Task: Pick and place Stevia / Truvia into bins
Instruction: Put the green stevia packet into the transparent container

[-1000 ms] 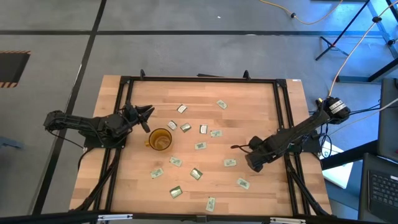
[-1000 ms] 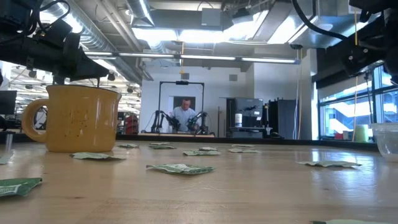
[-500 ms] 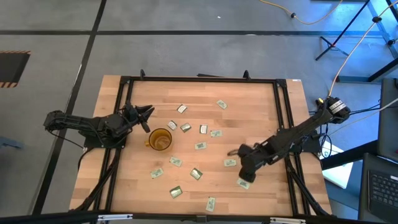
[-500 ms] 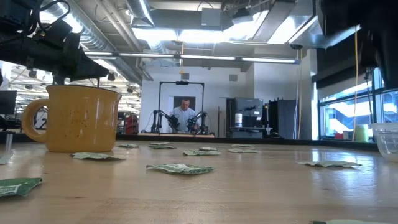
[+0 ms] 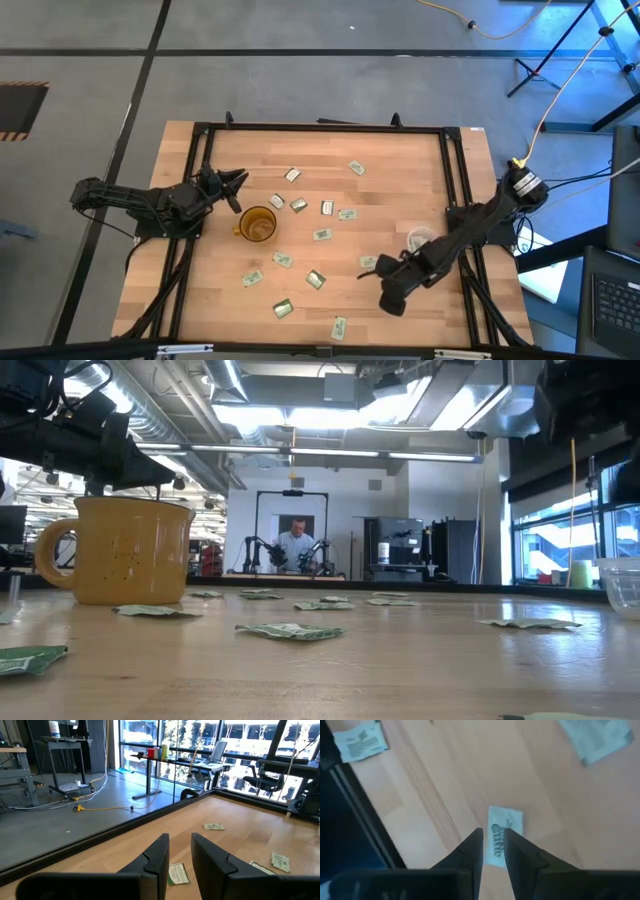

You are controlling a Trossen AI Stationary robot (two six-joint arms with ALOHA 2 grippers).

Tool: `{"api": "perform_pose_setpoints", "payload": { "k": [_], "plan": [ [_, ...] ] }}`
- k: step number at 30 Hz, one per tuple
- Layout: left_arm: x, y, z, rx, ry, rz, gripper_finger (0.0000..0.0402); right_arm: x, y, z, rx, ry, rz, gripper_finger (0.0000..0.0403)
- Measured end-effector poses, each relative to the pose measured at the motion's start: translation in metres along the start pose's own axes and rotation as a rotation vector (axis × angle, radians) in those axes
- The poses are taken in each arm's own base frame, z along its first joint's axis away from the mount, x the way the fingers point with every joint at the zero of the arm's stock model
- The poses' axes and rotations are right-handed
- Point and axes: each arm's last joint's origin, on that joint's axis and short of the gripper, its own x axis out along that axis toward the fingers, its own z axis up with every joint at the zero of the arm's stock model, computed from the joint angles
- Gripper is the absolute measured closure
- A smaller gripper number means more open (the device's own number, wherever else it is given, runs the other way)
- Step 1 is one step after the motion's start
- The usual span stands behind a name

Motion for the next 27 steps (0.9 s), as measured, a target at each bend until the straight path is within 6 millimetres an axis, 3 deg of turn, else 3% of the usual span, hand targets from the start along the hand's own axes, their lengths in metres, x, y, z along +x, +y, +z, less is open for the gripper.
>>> {"api": "perform_pose_setpoints", "payload": {
  "k": [10, 14, 19, 27],
  "plan": [
    [0.000, 0.000, 0.000, 0.000, 0.000, 0.000, 0.0327, 0.005, 0.029, 0.001, 0.020, 0.043, -0.080, 0.0322],
    [0.000, 0.000, 0.000, 0.000, 0.000, 0.000, 0.0327, 0.015, 0.037, -0.001, 0.033, 0.094, -0.218, 0.0322],
    [0.000, 0.000, 0.000, 0.000, 0.000, 0.000, 0.0327, 0.033, 0.046, -0.005, 0.002, 0.117, -0.266, 0.0322],
    [0.000, 0.000, 0.000, 0.000, 0.000, 0.000, 0.0327, 0.043, 0.041, -0.010, 0.055, 0.141, -0.348, 0.0322]
  ]
}}
